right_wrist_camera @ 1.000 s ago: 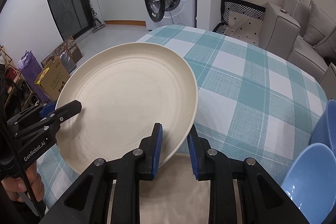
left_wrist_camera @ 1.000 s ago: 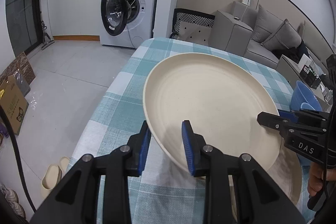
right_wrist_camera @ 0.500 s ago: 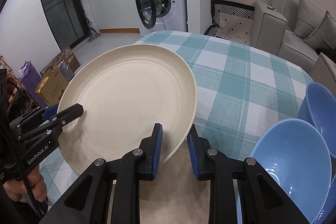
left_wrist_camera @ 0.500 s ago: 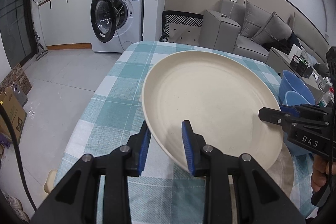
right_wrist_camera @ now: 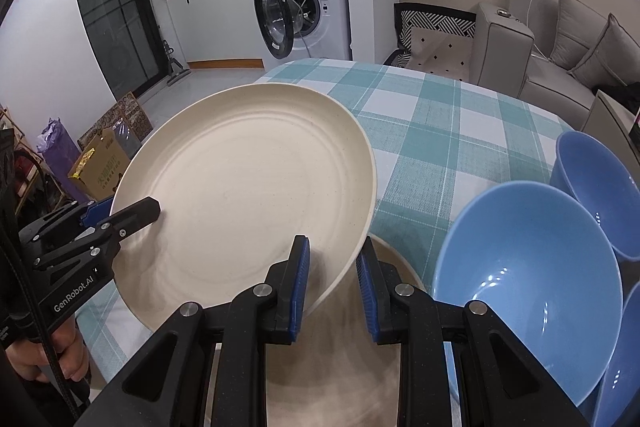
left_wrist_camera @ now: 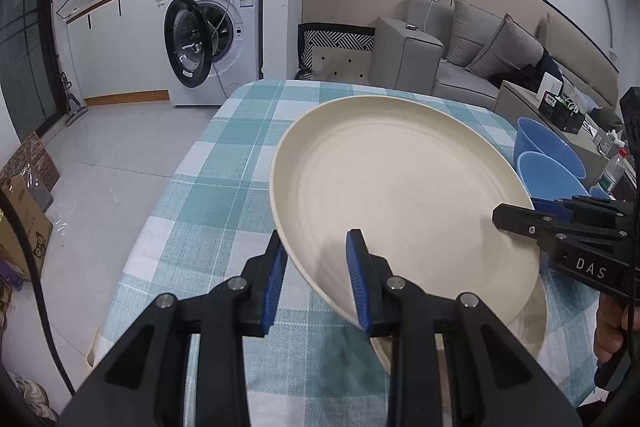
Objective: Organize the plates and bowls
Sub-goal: 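Lift the beige plate with both grippers and carry it over the plate stack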
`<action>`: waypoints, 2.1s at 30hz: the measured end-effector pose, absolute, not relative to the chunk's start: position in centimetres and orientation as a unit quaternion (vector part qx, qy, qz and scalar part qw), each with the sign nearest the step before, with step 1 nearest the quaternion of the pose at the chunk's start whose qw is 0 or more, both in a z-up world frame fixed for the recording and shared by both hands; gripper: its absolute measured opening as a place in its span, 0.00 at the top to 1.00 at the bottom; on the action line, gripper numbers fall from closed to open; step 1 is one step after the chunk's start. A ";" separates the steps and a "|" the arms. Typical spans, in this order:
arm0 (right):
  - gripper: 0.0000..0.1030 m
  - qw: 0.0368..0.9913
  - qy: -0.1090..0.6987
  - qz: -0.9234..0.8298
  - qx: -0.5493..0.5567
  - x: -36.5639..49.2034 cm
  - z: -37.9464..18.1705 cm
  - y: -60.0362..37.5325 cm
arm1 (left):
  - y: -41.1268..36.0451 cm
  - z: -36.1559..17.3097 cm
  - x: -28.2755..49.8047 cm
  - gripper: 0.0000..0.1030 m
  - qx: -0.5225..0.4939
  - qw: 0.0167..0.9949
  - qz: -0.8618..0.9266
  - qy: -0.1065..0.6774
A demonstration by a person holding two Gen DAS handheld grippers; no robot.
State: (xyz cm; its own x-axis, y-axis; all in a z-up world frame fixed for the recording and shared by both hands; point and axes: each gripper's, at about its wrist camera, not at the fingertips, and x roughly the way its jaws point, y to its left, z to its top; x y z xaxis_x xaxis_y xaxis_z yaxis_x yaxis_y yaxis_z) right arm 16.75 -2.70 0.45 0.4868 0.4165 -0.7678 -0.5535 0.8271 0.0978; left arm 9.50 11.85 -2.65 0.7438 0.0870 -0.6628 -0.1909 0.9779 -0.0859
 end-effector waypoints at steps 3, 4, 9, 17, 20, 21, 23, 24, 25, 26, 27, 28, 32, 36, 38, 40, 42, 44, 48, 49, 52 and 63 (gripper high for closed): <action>0.77 0.859 0.420 0.281 -0.082 16.0 0.5 -3.2 | 11.4 -2.7 8.9 0.73 -0.071 0.931 0.073 0.350; 0.77 0.859 0.420 0.281 -0.082 15.9 0.5 -3.2 | 11.3 -2.7 8.7 0.73 -0.071 0.931 0.072 0.351; 0.77 0.861 0.418 0.279 -0.081 14.9 0.5 -4.0 | 10.6 -2.8 8.0 0.73 -0.066 0.930 0.068 0.355; 0.77 0.863 0.420 0.272 -0.074 13.7 0.5 -5.5 | 9.5 -2.3 7.3 0.73 -0.057 0.934 0.056 0.349; 0.77 0.863 0.420 0.271 -0.073 13.1 0.6 -5.8 | 9.2 -2.5 7.0 0.72 -0.057 0.932 0.054 0.353; 0.77 0.863 0.419 0.272 -0.073 12.9 0.6 -5.9 | 9.2 -2.6 6.8 0.72 -0.059 0.932 0.053 0.353; 0.77 0.862 0.421 0.272 -0.070 12.6 0.4 -6.1 | 9.2 -2.8 6.5 0.72 -0.064 0.931 0.050 0.355; 0.77 0.862 0.422 0.273 -0.069 12.6 0.3 -6.0 | 9.3 -3.0 6.4 0.72 -0.065 0.931 0.051 0.356; 0.77 0.860 0.424 0.274 -0.069 12.3 0.1 -6.0 | 9.2 -3.1 6.3 0.72 -0.064 0.930 0.051 0.357; 0.77 0.860 0.426 0.275 -0.069 12.2 -0.1 -6.0 | 9.2 -3.2 6.2 0.72 -0.063 0.930 0.051 0.359; 0.77 0.859 0.427 0.275 -0.068 12.1 -0.2 -6.1 | 9.1 -3.3 6.1 0.72 -0.063 0.929 0.052 0.360; 0.77 0.858 0.428 0.275 -0.067 12.0 -0.3 -6.1 | 9.0 -3.5 5.9 0.72 -0.062 0.929 0.053 0.362; 0.77 0.860 0.427 0.272 -0.065 11.3 -0.8 -6.7 | 8.4 -3.9 5.7 0.72 -0.057 0.928 0.052 0.365; 0.77 0.861 0.430 0.265 -0.066 10.8 -1.3 -7.3 | 7.8 -4.4 5.7 0.72 -0.050 0.926 0.047 0.372; 0.77 0.861 0.431 0.261 -0.066 10.6 -1.5 -7.7 | 7.4 -4.5 5.8 0.72 -0.046 0.926 0.046 0.373; 0.77 0.862 0.432 0.257 -0.066 10.5 -1.8 -7.9 | 7.0 -4.7 5.9 0.72 -0.039 0.925 0.045 0.375; 0.77 0.862 0.434 0.253 -0.066 10.5 -2.0 -8.2 | 6.8 -4.8 6.0 0.72 -0.038 0.925 0.043 0.377; 0.77 0.862 0.436 0.251 -0.065 10.4 -2.3 -8.5 | 6.6 -5.0 6.1 0.72 -0.036 0.924 0.041 0.379; 0.77 0.863 0.437 0.245 -0.069 10.4 -2.6 -8.7 | 6.4 -5.5 6.3 0.72 -0.035 0.922 0.038 0.383; 0.77 0.863 0.436 0.243 -0.071 10.3 -2.7 -8.7 | 6.4 -5.5 6.4 0.72 -0.035 0.922 0.037 0.384; 0.77 0.865 0.436 0.238 -0.077 10.2 -2.9 -8.6 | 6.3 -5.8 6.6 0.72 -0.035 0.921 0.037 0.387; 0.77 0.865 0.438 0.229 -0.087 10.0 -3.8 -8.7 | 6.1 -6.6 7.1 0.72 -0.035 0.918 0.037 0.394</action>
State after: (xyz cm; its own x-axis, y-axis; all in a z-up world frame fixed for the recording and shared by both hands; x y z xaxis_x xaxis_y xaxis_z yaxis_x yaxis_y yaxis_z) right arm 9.98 -8.67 -3.77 0.5103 0.3206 -0.7980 -0.4726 0.8798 0.0513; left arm 7.08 6.08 -6.60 0.6864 0.0402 -0.7261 -0.0949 0.9949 -0.0346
